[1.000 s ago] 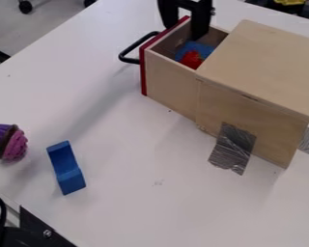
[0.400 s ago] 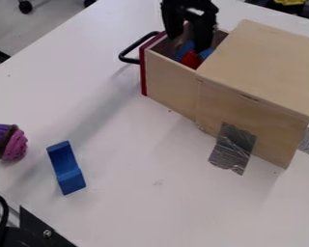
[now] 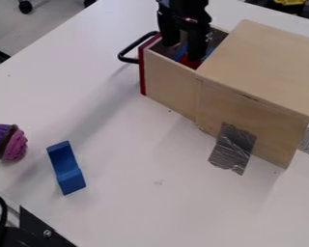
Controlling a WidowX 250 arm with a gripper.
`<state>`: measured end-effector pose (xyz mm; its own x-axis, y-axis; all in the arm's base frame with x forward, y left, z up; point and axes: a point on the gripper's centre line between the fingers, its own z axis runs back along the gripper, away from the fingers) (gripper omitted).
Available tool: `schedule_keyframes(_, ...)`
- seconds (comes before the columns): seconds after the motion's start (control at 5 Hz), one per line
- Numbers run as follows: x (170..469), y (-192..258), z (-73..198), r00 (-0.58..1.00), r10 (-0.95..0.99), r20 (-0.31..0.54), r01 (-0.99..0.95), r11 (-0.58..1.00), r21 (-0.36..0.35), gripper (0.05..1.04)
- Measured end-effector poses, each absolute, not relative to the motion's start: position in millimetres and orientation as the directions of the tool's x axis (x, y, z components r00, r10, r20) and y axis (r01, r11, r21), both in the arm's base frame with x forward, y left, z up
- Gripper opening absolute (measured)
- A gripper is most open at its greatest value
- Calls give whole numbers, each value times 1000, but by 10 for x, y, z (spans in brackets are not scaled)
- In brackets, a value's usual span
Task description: Take out the red object out of the drawer and put it in the middle of the table
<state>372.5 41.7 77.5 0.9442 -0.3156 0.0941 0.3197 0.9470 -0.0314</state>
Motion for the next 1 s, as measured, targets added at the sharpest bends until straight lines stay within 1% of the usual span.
schedule_keyframes(0.2,3723,470,768,947,-306,96,309,951,-25,998)
schedule_keyframes(0.4,3682,514,699,951,-297,85,300,954,-24,998)
schedule_keyframes(0.6,3659,534,563,957,-282,66,284,959,-22,998)
schedule_keyframes(0.8,3656,556,545,963,-264,60,265,964,-18,967)
schedule_keyframes(1.0,3661,598,527,971,-229,69,230,973,-15,708)
